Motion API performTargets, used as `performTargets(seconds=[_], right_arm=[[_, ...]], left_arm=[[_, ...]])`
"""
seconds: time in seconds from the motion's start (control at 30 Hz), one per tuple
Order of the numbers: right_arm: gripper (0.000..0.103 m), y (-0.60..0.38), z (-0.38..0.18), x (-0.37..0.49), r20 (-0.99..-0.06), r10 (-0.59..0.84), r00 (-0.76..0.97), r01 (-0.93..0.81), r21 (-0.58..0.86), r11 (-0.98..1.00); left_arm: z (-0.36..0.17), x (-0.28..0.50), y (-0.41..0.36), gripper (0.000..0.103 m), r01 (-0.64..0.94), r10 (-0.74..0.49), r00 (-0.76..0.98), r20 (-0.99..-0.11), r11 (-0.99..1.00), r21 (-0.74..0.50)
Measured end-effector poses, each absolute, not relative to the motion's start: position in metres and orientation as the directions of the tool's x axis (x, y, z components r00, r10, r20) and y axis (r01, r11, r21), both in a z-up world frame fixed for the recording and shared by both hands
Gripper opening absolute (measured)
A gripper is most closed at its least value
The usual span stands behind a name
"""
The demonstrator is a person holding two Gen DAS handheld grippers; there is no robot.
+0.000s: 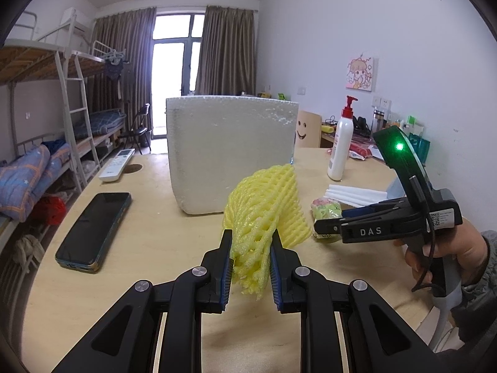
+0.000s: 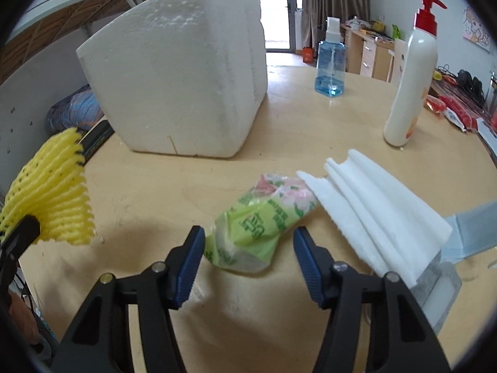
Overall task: Organize soft objects
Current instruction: 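Close the right tool on the green plastic packet while the left holds the net, then carry the net and the packet with both tools over the white foam box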
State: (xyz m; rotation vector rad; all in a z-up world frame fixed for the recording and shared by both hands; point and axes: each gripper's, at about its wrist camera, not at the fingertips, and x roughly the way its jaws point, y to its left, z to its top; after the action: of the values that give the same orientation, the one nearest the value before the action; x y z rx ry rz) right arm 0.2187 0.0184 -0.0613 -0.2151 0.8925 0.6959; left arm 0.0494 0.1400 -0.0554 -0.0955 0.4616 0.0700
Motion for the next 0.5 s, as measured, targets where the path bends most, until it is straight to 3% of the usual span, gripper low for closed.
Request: performTargets(seconds=[0.03, 0.1, 0.2, 0.33, 0.5], right_arm=[[0.063, 0.02, -0.06, 0.217, -0.775, 0.465, 0.427, -0.64, 0.104, 0.761], [0.048, 0.024, -0.062, 0.219, -0.784, 0.456, 0.421, -0.642, 0.098, 0.761], [0.039, 0.026, -0.064, 0.22, -0.791, 0.45, 0.415, -0.641, 0.097, 0.761], [0.03, 0.025, -0.063, 0.219, -0.782, 0.462, 0.418, -0.651, 0.097, 0.753], [0.029, 0.017, -0.048, 0.208, -0.742, 0.519, 0.424, -0.678, 0.12, 0.725]], left_arm=[[-0.056, 0.05, 0.141, 0.022, -0.089, 0.044, 0.892, -0.449, 0.993, -0.079], [-0.057, 0.051, 0.141, 0.022, -0.089, 0.043, 0.89, -0.453, 0.993, -0.08], [-0.058, 0.051, 0.141, 0.022, -0.086, 0.04, 0.889, -0.455, 0.993, -0.08], [-0.057, 0.052, 0.14, 0.022, -0.089, 0.045, 0.887, -0.46, 0.993, -0.075], [-0.052, 0.053, 0.14, 0.022, -0.106, 0.063, 0.887, -0.457, 0.992, -0.069]])
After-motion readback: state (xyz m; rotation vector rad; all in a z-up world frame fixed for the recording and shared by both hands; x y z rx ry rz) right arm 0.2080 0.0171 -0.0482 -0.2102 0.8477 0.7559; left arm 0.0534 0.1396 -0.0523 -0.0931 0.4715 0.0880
